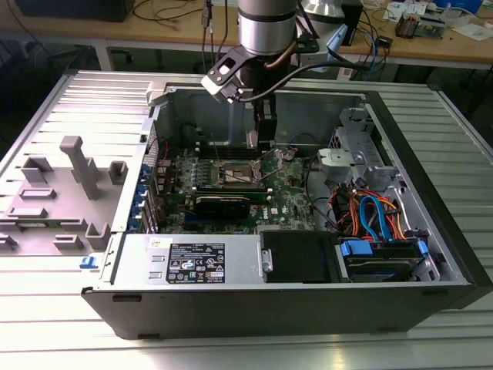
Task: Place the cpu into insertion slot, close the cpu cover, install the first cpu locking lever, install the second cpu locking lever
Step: 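Place the cpu into insertion slot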
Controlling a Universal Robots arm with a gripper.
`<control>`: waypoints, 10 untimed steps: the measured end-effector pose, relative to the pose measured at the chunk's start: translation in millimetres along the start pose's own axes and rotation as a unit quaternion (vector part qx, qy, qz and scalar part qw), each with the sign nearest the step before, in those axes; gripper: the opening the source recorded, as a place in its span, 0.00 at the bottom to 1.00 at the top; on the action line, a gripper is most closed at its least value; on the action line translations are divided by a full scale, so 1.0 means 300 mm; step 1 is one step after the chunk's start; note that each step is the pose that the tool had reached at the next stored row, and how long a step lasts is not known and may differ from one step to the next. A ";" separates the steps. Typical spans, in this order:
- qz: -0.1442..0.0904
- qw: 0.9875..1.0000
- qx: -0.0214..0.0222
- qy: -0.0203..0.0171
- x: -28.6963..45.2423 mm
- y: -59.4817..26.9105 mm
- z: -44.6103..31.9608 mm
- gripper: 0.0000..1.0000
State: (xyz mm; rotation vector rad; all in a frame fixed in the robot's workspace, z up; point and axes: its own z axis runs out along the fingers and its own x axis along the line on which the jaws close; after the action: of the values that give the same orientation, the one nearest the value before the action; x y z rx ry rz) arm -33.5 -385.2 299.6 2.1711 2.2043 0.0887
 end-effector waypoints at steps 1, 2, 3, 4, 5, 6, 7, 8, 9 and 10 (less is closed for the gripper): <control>0.000 1.000 0.000 0.000 0.000 0.000 0.000 0.54; 0.000 1.000 0.000 0.000 0.000 0.000 0.000 0.54; 0.000 1.000 0.000 0.000 0.000 0.000 0.000 0.54; 0.000 1.000 0.000 0.000 0.000 0.000 0.000 0.54; 0.000 1.000 0.000 0.000 0.000 0.000 0.000 0.54; 0.000 1.000 0.000 0.000 0.000 0.000 0.000 0.54; 0.000 1.000 0.000 0.000 0.000 0.000 0.000 0.54; 0.000 1.000 0.000 0.000 0.000 0.000 0.000 0.54; 0.000 1.000 0.000 0.000 0.000 0.000 0.000 0.54; 0.000 1.000 0.000 0.000 0.000 0.001 0.000 0.54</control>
State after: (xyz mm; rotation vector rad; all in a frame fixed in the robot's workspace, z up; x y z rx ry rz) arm -33.4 -385.2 299.6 2.1711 2.2043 0.0887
